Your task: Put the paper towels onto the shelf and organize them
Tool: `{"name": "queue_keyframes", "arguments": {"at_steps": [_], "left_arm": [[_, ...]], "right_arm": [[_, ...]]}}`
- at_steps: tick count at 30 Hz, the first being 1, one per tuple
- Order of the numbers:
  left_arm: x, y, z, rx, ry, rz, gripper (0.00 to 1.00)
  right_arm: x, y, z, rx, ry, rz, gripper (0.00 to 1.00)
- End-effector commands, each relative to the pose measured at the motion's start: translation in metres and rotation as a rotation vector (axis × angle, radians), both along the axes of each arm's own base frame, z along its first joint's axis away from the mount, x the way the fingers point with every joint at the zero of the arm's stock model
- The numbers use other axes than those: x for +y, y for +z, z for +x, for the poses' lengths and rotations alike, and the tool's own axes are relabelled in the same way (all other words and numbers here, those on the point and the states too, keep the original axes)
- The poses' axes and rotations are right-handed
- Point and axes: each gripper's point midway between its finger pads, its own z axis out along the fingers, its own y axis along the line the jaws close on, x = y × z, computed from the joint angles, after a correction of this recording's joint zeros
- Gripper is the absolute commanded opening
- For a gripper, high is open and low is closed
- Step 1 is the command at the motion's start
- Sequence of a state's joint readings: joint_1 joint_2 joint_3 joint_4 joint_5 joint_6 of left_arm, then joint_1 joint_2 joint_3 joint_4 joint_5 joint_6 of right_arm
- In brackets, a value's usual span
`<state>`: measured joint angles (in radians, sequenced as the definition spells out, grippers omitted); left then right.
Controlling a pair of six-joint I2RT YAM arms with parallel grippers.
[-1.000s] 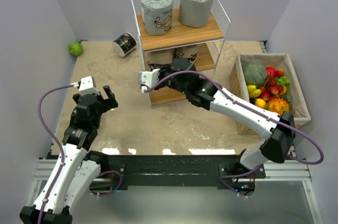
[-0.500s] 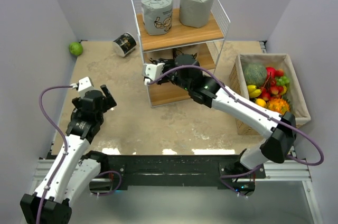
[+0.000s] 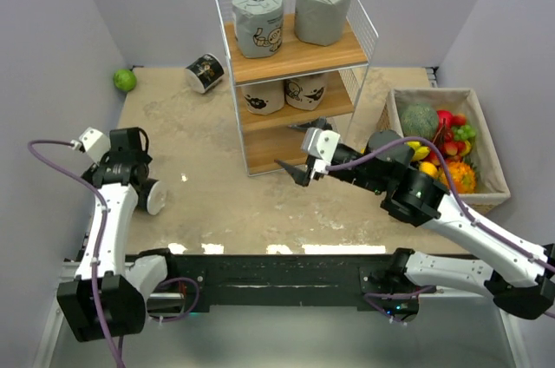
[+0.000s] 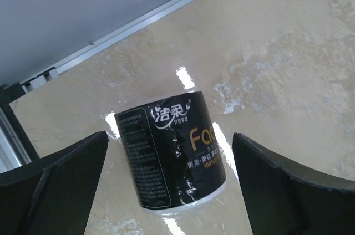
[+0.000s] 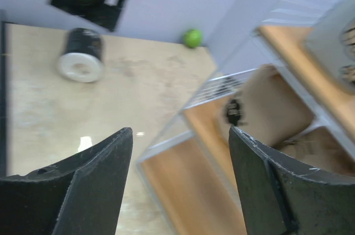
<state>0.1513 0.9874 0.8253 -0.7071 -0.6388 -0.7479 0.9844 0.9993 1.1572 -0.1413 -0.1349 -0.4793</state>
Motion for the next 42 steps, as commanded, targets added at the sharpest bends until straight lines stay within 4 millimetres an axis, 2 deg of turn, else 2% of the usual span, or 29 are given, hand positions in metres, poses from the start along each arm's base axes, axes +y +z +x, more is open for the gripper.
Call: {"name": "queue_keyframes", "arguments": {"at_steps": [1,4,9,13,16,17,18,21,22,24,25,30,32,34,36,38,39,42], "left_arm": [[0.021,0.006,-0.004,0.008,0.157,0.003,1.00],[0.018,-0.017,0.002,0.037,0.131,-0.074,1.00],[0.017,-0.035,-0.001,0.073,0.141,-0.089,1.00],[0.006,-0.058,0.002,0.087,0.089,-0.146,1.00],[-0.011,-0.077,0.000,0.149,0.010,-0.220,1.00],[-0.022,-0.081,0.001,0.150,-0.028,-0.268,1.00],[-0.027,-0.087,-0.006,0.172,-0.038,-0.288,1.00],[-0.050,-0.093,-0.014,0.170,-0.090,-0.332,0.98],[-0.061,-0.090,-0.012,0.148,-0.117,-0.347,0.97],[-0.078,-0.089,-0.015,0.145,-0.150,-0.386,0.95],[-0.094,-0.085,-0.013,0.129,-0.190,-0.404,0.95],[-0.143,-0.091,-0.029,0.120,-0.262,-0.545,0.89],[-0.163,-0.088,-0.034,0.092,-0.287,-0.608,0.88],[-0.178,-0.080,-0.036,0.058,-0.301,-0.645,0.88],[-0.194,-0.066,-0.030,0.013,-0.364,-0.665,0.90],[-0.198,-0.054,-0.024,-0.016,-0.395,-0.663,0.91],[-0.200,-0.040,-0.016,-0.047,-0.424,-0.654,0.93],[-0.191,-0.025,-0.010,-0.058,-0.443,-0.580,0.96]], "right_arm": [[0.019,-0.027,-0.031,0.145,0.133,0.056,0.78],[0.020,-0.028,-0.039,0.173,0.139,0.088,0.80],[0.012,-0.039,-0.031,0.211,0.065,0.077,0.80],[0.013,-0.050,-0.031,0.240,0.062,0.077,0.79],[0.008,-0.058,-0.015,0.354,-0.069,0.140,0.77],[0.005,-0.062,-0.011,0.391,-0.108,0.157,0.77],[-0.001,-0.067,-0.003,0.421,-0.173,0.175,0.75],[-0.006,-0.084,0.000,0.488,-0.229,0.208,0.73],[-0.007,-0.095,0.000,0.507,-0.238,0.204,0.73],[-0.010,-0.098,0.001,0.519,-0.258,0.218,0.71],[-0.013,-0.100,0.004,0.538,-0.288,0.236,0.70],[-0.027,-0.112,0.017,0.610,-0.429,0.310,0.67],[-0.029,-0.118,0.020,0.647,-0.464,0.337,0.67],[-0.025,-0.127,0.020,0.712,-0.485,0.372,0.67],[-0.016,-0.134,0.019,0.767,-0.468,0.401,0.68],[-0.003,-0.138,0.014,0.851,-0.436,0.446,0.67],[0.001,-0.143,0.015,0.887,-0.441,0.454,0.66],[0.020,-0.150,0.013,1.033,-0.450,0.540,0.63]]}}
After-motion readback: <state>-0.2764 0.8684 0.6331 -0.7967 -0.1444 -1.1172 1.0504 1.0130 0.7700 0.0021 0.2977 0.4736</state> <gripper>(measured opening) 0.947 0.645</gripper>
